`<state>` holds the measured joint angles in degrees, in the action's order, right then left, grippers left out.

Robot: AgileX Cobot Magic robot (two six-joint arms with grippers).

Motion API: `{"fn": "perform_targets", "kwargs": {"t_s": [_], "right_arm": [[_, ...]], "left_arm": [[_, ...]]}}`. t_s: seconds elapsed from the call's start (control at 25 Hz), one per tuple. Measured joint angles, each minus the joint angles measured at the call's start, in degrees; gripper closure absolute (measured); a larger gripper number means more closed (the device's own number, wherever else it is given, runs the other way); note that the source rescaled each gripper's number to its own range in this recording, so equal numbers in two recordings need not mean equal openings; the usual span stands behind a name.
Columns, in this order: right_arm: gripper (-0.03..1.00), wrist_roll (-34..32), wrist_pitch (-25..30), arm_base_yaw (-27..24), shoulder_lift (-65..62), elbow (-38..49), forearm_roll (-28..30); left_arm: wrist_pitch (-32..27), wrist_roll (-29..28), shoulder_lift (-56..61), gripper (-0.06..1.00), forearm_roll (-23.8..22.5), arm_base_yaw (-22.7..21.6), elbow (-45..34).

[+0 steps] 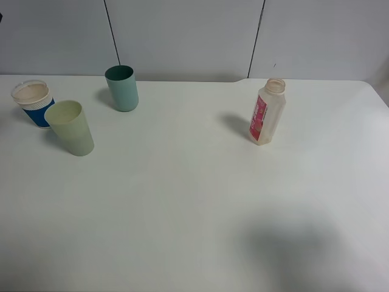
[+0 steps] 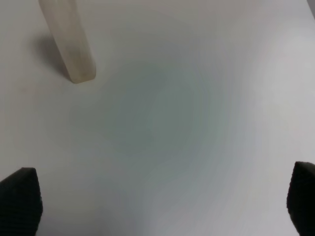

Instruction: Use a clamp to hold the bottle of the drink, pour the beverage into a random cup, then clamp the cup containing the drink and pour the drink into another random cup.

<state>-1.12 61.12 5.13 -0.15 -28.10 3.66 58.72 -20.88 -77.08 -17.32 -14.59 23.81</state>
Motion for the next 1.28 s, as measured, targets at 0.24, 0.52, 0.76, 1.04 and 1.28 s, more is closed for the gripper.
{"fn": "perform_targets", "kwargs": {"t_s": [0.24, 0.52, 0.76, 1.04, 1.28], "right_arm": [[-0.03, 0.0, 0.0, 0.0, 0.0, 0.0, 0.0], [-0.03, -4.2, 0.0, 0.0, 0.0, 0.0, 5.2], [-0.03, -5.0, 0.0, 0.0, 0.0, 0.0, 5.5], [-0.03, -5.0, 0.0, 0.0, 0.0, 0.0, 5.5], [-0.03, -5.0, 0.0, 0.0, 0.0, 0.0, 5.5]], "left_arm": [[-8.5, 5.3, 4.3, 0.29, 6.3, 7.3, 0.0], [-21.8, 10.6, 14.1, 0.29, 14.2, 15.0, 0.0], [-27.7, 8.2, 19.9, 0.15, 14.2, 15.0, 0.0], [-35.7, 5.5, 29.1, -0.03, 14.5, 15.0, 0.0], [-52.9, 5.3, 41.4, -0.03, 14.7, 15.0, 0.0]]}}
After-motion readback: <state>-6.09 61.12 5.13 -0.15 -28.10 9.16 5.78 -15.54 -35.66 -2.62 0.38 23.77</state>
